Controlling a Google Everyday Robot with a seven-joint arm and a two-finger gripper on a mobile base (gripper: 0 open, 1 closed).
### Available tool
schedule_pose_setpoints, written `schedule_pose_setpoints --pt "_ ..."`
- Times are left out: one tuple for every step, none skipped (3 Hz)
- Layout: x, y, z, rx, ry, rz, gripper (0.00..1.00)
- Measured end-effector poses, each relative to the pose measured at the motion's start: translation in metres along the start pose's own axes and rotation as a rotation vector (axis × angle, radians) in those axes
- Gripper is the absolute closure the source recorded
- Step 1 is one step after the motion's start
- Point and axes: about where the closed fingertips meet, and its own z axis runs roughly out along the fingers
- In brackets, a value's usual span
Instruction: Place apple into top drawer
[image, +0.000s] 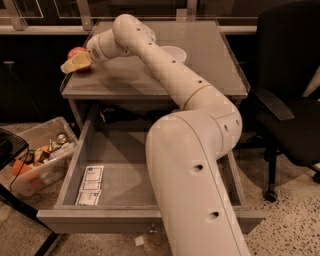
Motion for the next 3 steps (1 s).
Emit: schedule_pose_setpoints --pt "0.0013 0.0071 0.0153 -0.023 0.015 0.007 0.19" --pt "0.0019 0.0099 0.0212 -0.028 0.023 0.013 0.42" --pt "0.0016 0.0051 0.0116 -0.004 0.017 0.021 0.65"
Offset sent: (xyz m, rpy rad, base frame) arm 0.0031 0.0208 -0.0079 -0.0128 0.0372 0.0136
